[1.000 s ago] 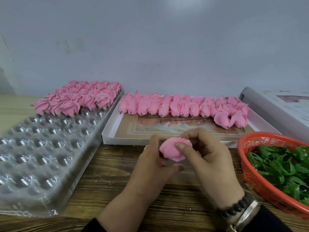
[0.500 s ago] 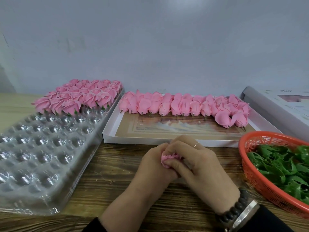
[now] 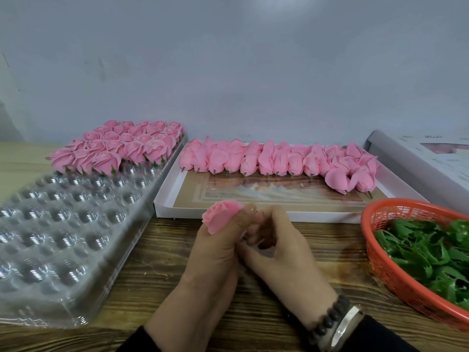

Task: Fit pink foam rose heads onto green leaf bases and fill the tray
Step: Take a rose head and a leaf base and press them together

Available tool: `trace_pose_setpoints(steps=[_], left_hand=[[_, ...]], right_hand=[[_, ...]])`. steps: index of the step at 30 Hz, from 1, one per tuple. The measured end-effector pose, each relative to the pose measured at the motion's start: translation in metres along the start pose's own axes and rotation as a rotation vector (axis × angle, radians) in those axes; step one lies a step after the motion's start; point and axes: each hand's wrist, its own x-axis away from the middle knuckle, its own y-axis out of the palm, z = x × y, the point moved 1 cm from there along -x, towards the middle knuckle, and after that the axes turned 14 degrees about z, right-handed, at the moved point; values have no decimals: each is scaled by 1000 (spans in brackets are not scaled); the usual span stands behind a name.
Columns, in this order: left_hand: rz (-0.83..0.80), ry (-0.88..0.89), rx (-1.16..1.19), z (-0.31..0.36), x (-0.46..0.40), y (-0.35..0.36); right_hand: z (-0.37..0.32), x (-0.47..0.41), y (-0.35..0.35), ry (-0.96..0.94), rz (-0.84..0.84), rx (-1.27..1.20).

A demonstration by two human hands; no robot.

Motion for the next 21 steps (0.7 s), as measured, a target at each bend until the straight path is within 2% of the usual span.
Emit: trace_pose_setpoints(steps=[3, 11, 16, 21], left_hand=[[-26, -63, -6, 0, 2, 1], [-92, -178, 35, 2, -2, -3], [-121, -122, -52, 7, -4, -6], [-75, -60, -86, 8, -2, -4]], right_hand=[[1, 0, -1, -73, 5, 144], [-2, -3, -7, 17, -73, 50], [-5, -5, -9, 104, -166, -44], [-9, -4, -10, 130, -245, -38]])
